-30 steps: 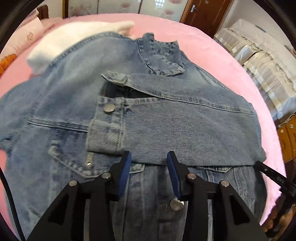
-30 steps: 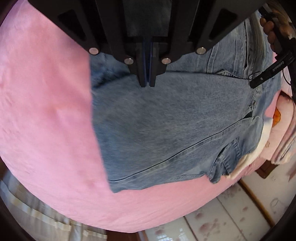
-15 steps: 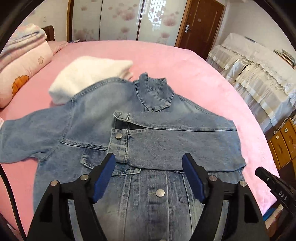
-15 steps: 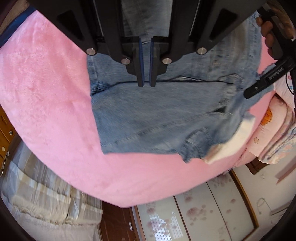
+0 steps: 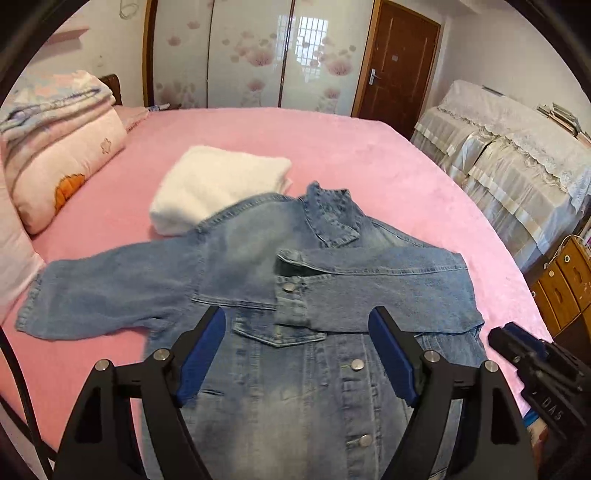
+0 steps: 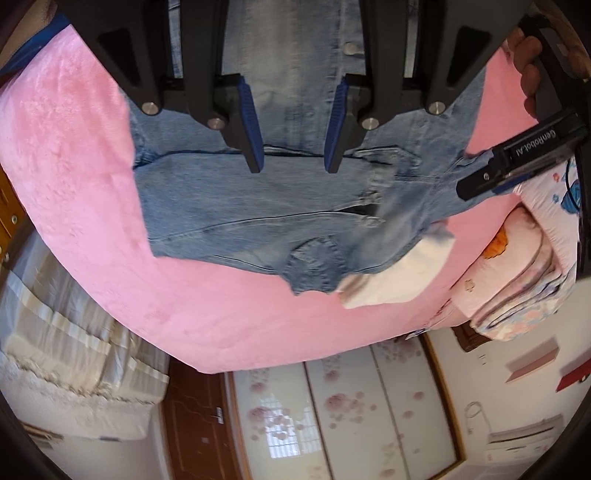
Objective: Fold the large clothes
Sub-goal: 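Lift both tools away from the folded sleeve, then reach the left tool to the other sleeve cuff and close on it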
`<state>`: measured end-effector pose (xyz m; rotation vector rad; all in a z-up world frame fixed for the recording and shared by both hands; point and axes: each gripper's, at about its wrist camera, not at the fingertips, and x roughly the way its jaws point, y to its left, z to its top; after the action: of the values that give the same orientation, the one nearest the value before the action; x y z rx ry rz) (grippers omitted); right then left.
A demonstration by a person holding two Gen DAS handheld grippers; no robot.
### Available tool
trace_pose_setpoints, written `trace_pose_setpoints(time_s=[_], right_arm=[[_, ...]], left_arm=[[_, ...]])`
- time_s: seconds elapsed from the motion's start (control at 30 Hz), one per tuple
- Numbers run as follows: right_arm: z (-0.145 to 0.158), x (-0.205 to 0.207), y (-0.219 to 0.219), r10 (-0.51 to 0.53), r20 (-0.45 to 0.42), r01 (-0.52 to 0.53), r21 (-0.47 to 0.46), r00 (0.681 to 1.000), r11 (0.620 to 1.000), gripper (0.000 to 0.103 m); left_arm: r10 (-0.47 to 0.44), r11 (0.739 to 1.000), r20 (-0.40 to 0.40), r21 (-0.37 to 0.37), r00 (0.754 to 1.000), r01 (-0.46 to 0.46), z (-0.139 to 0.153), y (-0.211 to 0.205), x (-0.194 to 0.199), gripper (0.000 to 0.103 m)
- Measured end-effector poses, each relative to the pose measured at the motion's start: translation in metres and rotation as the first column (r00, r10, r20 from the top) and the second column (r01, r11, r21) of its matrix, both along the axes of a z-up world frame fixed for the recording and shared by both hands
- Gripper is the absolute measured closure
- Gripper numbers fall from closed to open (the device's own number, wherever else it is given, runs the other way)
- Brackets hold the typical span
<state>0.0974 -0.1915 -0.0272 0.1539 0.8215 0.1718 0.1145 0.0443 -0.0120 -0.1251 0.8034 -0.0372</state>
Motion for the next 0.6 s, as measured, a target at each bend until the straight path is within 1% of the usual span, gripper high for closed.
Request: trace_pose_setpoints(time_s=[0.2, 0.33, 0.5, 0.6], right_arm=[[-0.001, -0.006, 0.043, 0.066, -0.007, -0.066, -0.012, 0.998, 0.998, 0.068], [-0.006, -0.005, 0.072, 0.105, -0.023, -0.106, -0.017, 0.994, 0.994, 0.068], [-0.015, 0.004, 0.110, 0.154, -0.050, -0.156, -0.022, 0.987, 0.988, 0.068], [-0.019, 0.012, 0.132, 0.183, -0.060, -0.186, -0.030, 0.981, 0.982, 0.068]], left_arm=[[0.014, 1.000, 0.046, 0.021, 0.999, -0.015, 0.018, 0.035, -0.021, 0.021], [0.033, 0.999, 0.040, 0.038, 0.999, -0.035, 0.022, 0.064, -0.029, 0.021], [0.076, 0.997, -0.028, 0.033, 0.997, -0.075, 0.012, 0.114, -0.021, 0.020], [0.105, 0.994, -0.095, 0.012, 0.990, -0.104, -0.001, 0.153, -0.010, 0.020]])
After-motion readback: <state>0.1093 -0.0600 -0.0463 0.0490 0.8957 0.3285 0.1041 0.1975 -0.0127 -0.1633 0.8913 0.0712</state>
